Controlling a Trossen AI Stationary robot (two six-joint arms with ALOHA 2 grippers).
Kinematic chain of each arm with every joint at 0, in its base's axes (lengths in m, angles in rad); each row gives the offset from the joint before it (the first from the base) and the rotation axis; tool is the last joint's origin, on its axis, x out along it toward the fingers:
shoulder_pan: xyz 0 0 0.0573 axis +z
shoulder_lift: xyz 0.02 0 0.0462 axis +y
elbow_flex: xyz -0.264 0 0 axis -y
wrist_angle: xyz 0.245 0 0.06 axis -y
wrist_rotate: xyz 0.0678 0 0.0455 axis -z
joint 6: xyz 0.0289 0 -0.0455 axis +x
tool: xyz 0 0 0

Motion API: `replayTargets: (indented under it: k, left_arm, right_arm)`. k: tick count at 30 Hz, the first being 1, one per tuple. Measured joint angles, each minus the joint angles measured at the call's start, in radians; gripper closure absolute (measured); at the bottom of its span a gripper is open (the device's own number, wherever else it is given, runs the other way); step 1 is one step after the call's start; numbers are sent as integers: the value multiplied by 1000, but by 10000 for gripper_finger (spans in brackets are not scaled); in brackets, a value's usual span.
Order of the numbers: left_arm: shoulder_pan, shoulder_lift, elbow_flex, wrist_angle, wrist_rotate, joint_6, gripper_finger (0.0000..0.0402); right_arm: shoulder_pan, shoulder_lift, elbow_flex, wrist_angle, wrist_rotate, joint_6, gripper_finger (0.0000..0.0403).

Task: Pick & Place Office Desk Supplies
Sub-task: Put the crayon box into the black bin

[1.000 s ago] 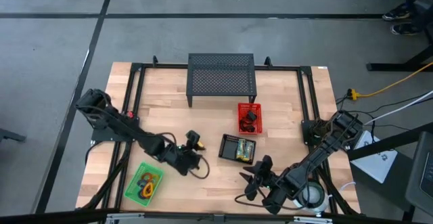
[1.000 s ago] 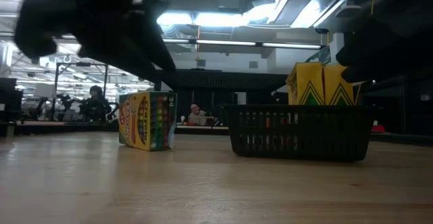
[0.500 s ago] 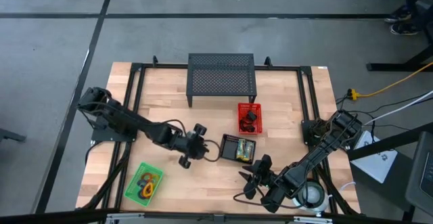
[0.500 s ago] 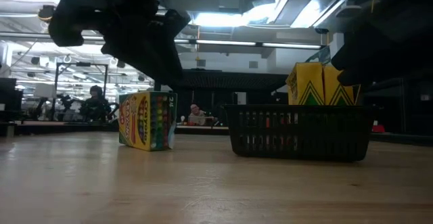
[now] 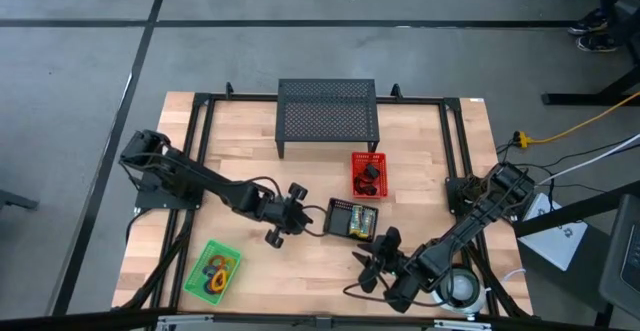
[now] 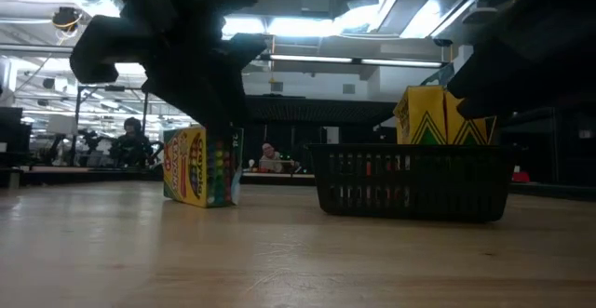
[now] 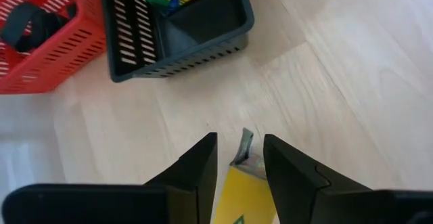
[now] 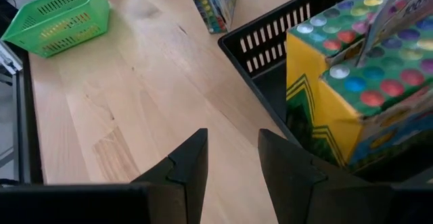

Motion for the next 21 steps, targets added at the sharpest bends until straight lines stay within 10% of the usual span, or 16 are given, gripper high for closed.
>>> replayTargets:
  k: [21]
  left_arm:
    - [41,22,0,2,46,7,334]
  right_arm:
    - [-20,0,0,0,-10,-19,271]
